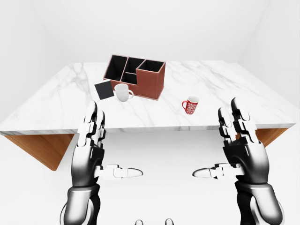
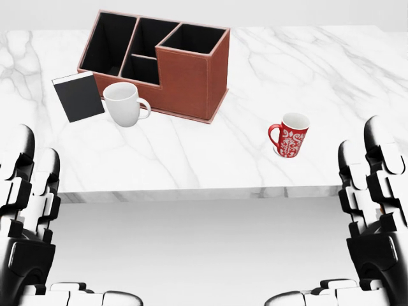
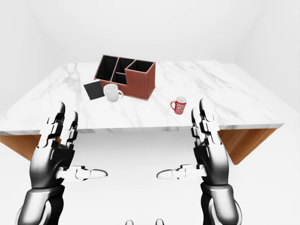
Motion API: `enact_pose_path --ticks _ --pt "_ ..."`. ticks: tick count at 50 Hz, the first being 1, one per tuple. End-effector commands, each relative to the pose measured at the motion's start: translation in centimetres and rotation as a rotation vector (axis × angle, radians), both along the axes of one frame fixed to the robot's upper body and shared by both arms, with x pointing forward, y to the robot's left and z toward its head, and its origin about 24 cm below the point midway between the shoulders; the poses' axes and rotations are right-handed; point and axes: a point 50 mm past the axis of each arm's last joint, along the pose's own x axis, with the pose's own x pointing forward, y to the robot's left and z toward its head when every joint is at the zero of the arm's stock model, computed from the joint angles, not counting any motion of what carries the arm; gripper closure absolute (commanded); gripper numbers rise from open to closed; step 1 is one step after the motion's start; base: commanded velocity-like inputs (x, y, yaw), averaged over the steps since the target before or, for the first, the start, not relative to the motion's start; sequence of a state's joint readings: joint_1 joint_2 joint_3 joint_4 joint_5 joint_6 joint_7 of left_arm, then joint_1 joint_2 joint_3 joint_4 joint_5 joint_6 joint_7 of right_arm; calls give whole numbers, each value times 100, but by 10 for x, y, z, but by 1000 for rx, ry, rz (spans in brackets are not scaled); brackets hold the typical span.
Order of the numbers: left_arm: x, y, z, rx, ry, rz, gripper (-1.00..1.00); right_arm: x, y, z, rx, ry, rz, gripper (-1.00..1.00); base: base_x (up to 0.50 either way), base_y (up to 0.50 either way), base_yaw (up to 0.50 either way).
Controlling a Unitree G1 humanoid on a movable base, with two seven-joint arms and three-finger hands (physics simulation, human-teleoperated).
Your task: Pick up the red mug and place it to the right of the caddy.
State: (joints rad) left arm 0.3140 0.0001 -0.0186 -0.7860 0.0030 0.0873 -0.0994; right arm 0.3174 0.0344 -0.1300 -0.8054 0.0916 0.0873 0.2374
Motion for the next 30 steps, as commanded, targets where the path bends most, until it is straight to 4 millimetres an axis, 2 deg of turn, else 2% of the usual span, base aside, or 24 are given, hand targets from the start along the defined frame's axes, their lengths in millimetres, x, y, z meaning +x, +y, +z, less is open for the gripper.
enact_pose_path --ticks 1,6,22,30 --pt "0 0 0 0 1 1 -100 1 1 2 -7 -7 -15 -100 0 0 0" --pt "-1 1 0 1 -2 3 -100 -2 0 4 12 -21 2 -100 10 -12 0" --pt "0 1 -1 1 4 4 -100 -1 0 0 -6 4 -7 -100 46 -29 0" --pt "-3 4 4 0 -19 12 -100 0 1 -4 -1 20 2 -100 50 4 0"
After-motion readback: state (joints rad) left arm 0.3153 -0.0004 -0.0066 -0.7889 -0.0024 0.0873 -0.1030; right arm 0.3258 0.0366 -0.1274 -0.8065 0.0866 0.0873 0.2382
